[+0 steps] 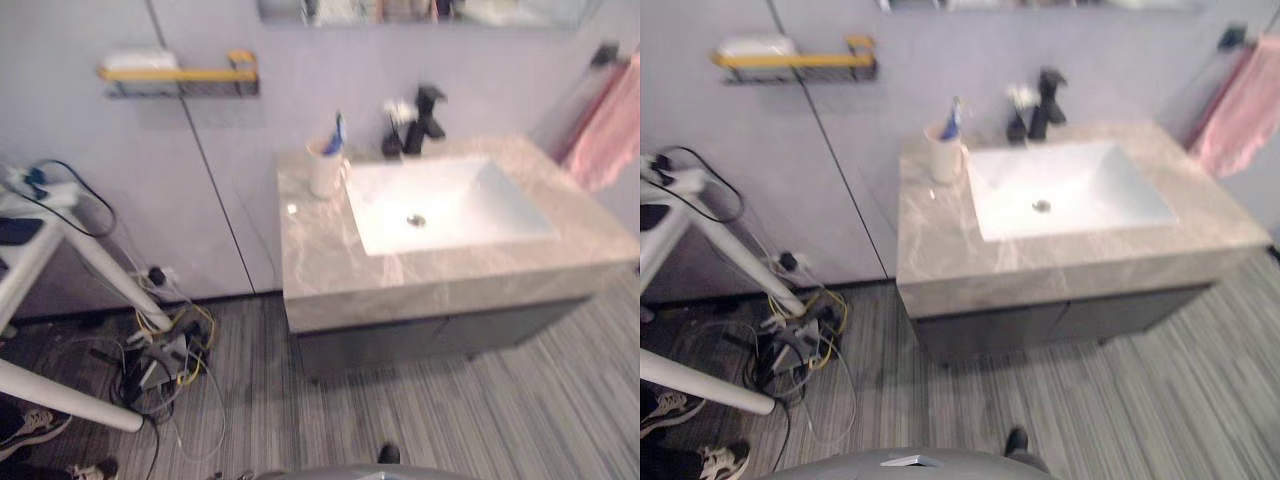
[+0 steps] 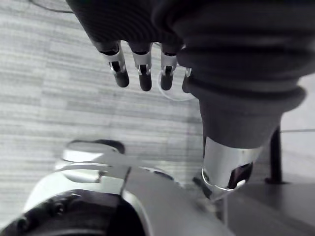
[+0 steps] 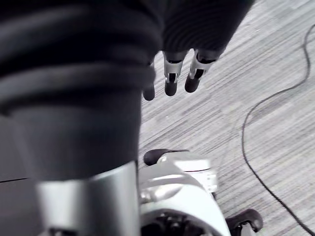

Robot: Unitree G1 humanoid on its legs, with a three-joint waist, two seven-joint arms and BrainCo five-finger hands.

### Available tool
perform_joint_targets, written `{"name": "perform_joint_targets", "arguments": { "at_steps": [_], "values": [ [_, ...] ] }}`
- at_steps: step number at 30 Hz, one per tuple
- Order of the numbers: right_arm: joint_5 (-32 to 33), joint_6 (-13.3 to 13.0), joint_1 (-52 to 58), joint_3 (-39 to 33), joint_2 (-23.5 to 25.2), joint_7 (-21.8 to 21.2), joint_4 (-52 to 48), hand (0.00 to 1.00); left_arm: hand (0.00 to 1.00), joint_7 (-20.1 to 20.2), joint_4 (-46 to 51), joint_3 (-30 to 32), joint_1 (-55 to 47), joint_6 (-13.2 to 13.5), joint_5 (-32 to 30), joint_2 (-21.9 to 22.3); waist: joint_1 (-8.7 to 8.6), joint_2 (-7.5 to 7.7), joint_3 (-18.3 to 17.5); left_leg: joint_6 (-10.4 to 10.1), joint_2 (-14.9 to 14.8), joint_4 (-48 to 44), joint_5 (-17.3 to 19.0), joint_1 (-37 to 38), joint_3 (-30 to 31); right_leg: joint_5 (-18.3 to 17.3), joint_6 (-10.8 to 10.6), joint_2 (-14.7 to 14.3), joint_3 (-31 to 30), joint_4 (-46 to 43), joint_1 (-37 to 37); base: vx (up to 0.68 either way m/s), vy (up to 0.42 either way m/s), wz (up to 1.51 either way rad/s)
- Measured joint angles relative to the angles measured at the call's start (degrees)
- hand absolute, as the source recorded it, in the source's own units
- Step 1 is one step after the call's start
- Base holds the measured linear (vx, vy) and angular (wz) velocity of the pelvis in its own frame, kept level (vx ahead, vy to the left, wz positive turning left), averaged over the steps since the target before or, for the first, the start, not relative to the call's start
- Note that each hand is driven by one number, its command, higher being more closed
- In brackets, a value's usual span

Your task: Organize washtable

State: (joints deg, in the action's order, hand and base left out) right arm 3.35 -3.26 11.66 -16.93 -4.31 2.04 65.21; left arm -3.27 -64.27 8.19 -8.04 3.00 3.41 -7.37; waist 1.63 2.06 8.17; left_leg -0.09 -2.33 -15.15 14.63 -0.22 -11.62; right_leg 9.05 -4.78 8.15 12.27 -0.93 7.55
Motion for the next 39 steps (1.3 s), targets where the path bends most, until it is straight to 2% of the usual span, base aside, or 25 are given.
{"name": "perform_joint_targets", "arguments": {
  "at_steps": [1,2,3,4,6,7,9,10,11,12,17,22,23,25,26,27,28,29,30,31,32,33,35,37,39],
  "values": [
    [0.00,-0.22,-0.13,1.19,0.31,0.03,-0.80,0.00,0.00,-0.52,0.33,0.45,1.22,-0.03,0.02,-0.38,-0.67,0.86,0.89,0.68,-0.02,-1.73,0.07,-1.87,-1.75,2.57,-2.88,-0.22,-2.02,-0.07,2.73,-0.12,0.179,-0.80],
    [0.04,-0.17,-0.99,1.38,-0.18,0.02,-1.82,0.00,0.00,-0.98,0.33,1.05,1.28,-0.06,-0.29,-0.15,-0.01,-0.47,2.13,1.99,-2.09,-0.95,-0.38,-3.32,-4.44,4.16,-5.44,-0.98,-3.08,-0.67,4.27,0.09,0.116,-0.84],
    [0.08,-0.16,-1.13,1.31,-0.30,-0.28,-2.15,0.00,0.00,-1.17,0.95,1.18,1.50,0.06,-0.38,0.17,0.03,-0.51,2.81,2.13,-2.62,-1.00,-0.49,-3.28,-5.28,-1.10,-2.06,-0.49,-1.16,-9.65,6.45,0.33,0.007,-0.63],
    [1.61,-0.57,-0.16,1.29,0.39,-0.80,-2.35,0.00,0.00,-1.30,2.23,1.27,1.45,-0.07,-0.40,-0.04,-0.19,-0.11,2.81,2.32,-2.77,-0.75,-0.76,-2.34,-5.52,-11.12,1.48,2.15,2.86,-28.91,8.46,0.49,-0.123,-0.25],
    [2.48,-0.36,0.62,0.52,0.56,-0.07,-2.08,0.00,0.00,-1.29,3.32,1.29,0.97,-0.17,-0.31,-0.01,0.36,0.24,2.64,2.57,-2.77,-0.48,-1.15,-0.36,-6.40,-16.24,1.47,5.69,6.51,-42.20,2.92,0.41,-0.113,-0.10],
    [2.36,-0.26,0.61,0.51,0.37,0.26,-2.02,0.00,0.00,-1.22,3.79,1.30,0.85,-0.15,-0.13,0.03,0.58,0.40,2.55,2.76,-2.61,-0.50,-1.31,-0.52,-6.80,-17.01,1.20,6.74,7.35,-42.93,1.14,0.29,-0.066,-0.15],
    [1.92,0.34,0.10,0.88,-0.17,0.55,-0.75,0.00,0.00,-1.16,4.28,2.10,0.74,-0.05,0.82,-0.12,1.33,1.72,1.24,2.90,-2.15,-2.59,-1.84,-3.52,-9.22,-16.49,1.71,10.81,10.43,-37.01,-3.65,0.21,-0.038,-0.54],
    [1.59,0.42,-0.20,1.41,-0.18,0.57,0.18,0.00,0.00,-1.16,4.11,2.69,0.76,-0.26,1.10,-0.19,1.69,2.49,0.75,2.90,-2.29,-3.60,-1.84,-4.65,-10.18,-16.21,0.27,10.91,10.47,-32.69,-4.76,0.04,-0.116,-0.95],
    [1.42,1.39,-0.73,1.83,-0.23,0.77,0.67,0.00,0.00,-1.15,3.65,2.98,0.90,-0.44,2.10,0.03,2.02,2.21,0.66,1.93,-3.43,-4.39,-2.57,-5.58,-11.30,-17.57,-1.50,8.53,10.60,-25.91,-6.75,-0.08,-0.180,-0.94],
    [-0.22,1.43,-0.56,1.94,-0.44,0.72,0.66,0.00,0.00,-1.12,3.48,2.76,0.91,-0.47,2.43,0.15,1.81,1.71,0.53,1.58,-4.13,-3.91,-3.98,-5.50,-12.05,-17.53,-1.71,6.79,10.42,-19.30,-9.27,-0.11,-0.210,-0.85],
    [-2.47,1.47,-0.51,7.33,-1.86,0.33,0.71,0.00,0.00,-1.09,2.86,0.22,1.20,-0.37,2.55,0.23,1.43,-0.26,-0.60,-1.32,-6.85,-2.81,-6.35,-5.62,-13.51,-17.04,-2.18,1.54,10.36,-4.31,-14.07,-0.15,-0.193,-0.39],
    [-2.73,1.35,0.39,8.35,-3.00,0.19,0.65,0.00,0.00,-2.24,1.33,0.22,1.16,-0.28,2.55,0.78,1.00,-1.96,-0.79,-3.52,-13.05,-5.34,-8.72,-5.44,-12.66,-13.99,1.34,-5.21,8.43,-0.01,-16.00,-0.20,-0.196,-0.24],
    [-2.40,1.22,0.38,8.34,-3.25,0.18,0.67,0.00,0.00,-2.45,1.35,0.54,1.18,-0.23,2.54,0.99,1.12,-2.51,-0.39,-3.53,-13.67,-7.10,-8.77,-5.83,-8.83,-13.74,2.15,-6.48,6.15,-0.15,-16.00,-0.30,-0.258,-0.84],
    [-2.22,0.83,0.08,8.19,-3.69,-0.08,0.70,0.00,0.00,-2.50,1.57,0.73,1.48,0.00,2.40,1.85,1.66,-2.89,0.22,-4.80,-11.72,-9.30,-6.57,-7.06,3.15,-13.74,3.47,-7.36,1.88,-0.78,-15.43,-0.26,-0.176,-1.06],
    [-2.19,0.73,0.14,7.70,-3.80,-0.40,0.75,0.00,0.00,-2.36,1.68,0.90,1.24,-0.04,2.40,2.31,2.22,-3.52,0.41,-6.73,-7.74,-9.12,-4.65,-6.11,10.46,-14.39,4.03,-7.46,-1.78,-1.95,-13.97,-0.18,-0.004,-1.20],
    [-2.18,0.54,0.20,7.45,-3.91,-0.75,0.70,0.00,0.00,-2.28,1.71,0.90,1.04,-0.02,2.41,2.79,2.25,-3.77,0.52,-7.04,-5.81,-8.68,-3.93,-5.52,12.62,-14.39,4.15,-7.62,-3.76,-2.51,-13.35,-0.18,0.097,-1.43],
    [-2.17,-0.10,0.68,7.08,-4.09,-1.12,0.58,0.00,0.00,-2.11,1.62,0.90,0.37,-0.05,2.41,3.10,2.14,-4.48,0.47,-6.95,-3.44,-7.18,-3.12,-4.73,14.80,-14.21,4.45,-8.23,-6.21,-2.66,-12.73,-0.09,0.153,-1.46],
    [-2.18,-0.41,1.39,6.42,-4.26,-1.89,0.23,0.00,0.00,-1.65,1.57,0.98,-0.41,-0.06,2.46,3.72,2.29,-5.71,0.40,-4.66,-1.92,-5.95,-1.35,-4.05,16.81,-13.89,4.91,-9.69,-9.78,-2.45,-11.64,0.02,0.063,-1.67],
    [-2.23,-0.32,1.78,5.74,-4.46,-2.06,0.12,0.00,0.00,-1.30,1.15,1.59,-1.13,-0.12,2.44,3.77,2.53,-6.65,-0.59,-4.66,-1.82,-4.48,-0.23,-3.95,17.64,-13.81,4.76,-11.26,-11.47,-4.94,-10.04,0.10,0.029,-1.42],
    [-2.22,-0.19,1.89,5.55,-4.07,-2.03,0.11,0.00,0.00,-0.85,1.40,1.91,-0.91,-0.10,2.41,3.51,2.81,-6.05,-0.48,-5.54,-0.87,-4.55,0.80,-4.01,18.44,-14.92,5.15,-11.15,-11.28,-9.38,-8.00,0.11,-0.048,-1.20],
    [-2.28,0.26,1.93,5.59,-2.94,-1.80,0.08,0.00,0.00,-0.03,1.98,4.09,-0.84,0.00,2.45,3.28,3.85,-4.04,-0.37,-5.37,1.92,-5.27,2.20,-4.19,19.61,-18.51,6.20,-9.91,-12.20,-13.10,-6.72,0.03,0.035,-0.96],
    [-2.27,0.23,1.72,5.56,-3.60,-1.94,-0.33,0.00,0.00,0.13,2.10,5.95,-0.61,-0.20,2.42,4.65,3.76,-5.32,0.08,-4.43,2.69,-7.89,3.41,-4.47,21.87,-19.18,6.79,-10.81,-13.93,-13.56,-6.15,0.01,0.022,-0.95],
    [-2.28,0.11,2.63,5.33,-3.85,-2.13,-2.64,0.00,0.00,0.34,2.47,9.80,-1.80,-0.29,2.44,6.55,4.00,-5.54,-1.25,-2.72,3.31,-7.85,4.37,-4.19,22.25,-19.48,6.41,-12.48,-18.80,-14.28,-4.15,0.10,0.035,-1.19],
    [-2.36,0.24,2.69,5.28,-3.66,-2.14,-2.59,0.00,0.00,0.39,2.95,10.61,-3.25,-0.30,2.44,6.63,4.08,-5.54,-2.54,-1.96,2.94,-4.22,4.24,-2.10,19.16,-19.61,6.58,-13.33,-22.80,-15.00,-2.70,0.19,-0.021,-1.29],
    [-2.34,0.25,2.89,4.92,-3.57,-2.15,-2.66,0.00,0.00,0.43,3.14,11.31,-3.24,-0.44,2.39,6.86,3.64,-5.25,-3.54,-0.51,2.45,-2.29,1.94,-1.07,16.93,-19.98,6.79,-13.95,-24.93,-15.82,-1.53,0.21,-0.034,-0.76]
  ]
}}
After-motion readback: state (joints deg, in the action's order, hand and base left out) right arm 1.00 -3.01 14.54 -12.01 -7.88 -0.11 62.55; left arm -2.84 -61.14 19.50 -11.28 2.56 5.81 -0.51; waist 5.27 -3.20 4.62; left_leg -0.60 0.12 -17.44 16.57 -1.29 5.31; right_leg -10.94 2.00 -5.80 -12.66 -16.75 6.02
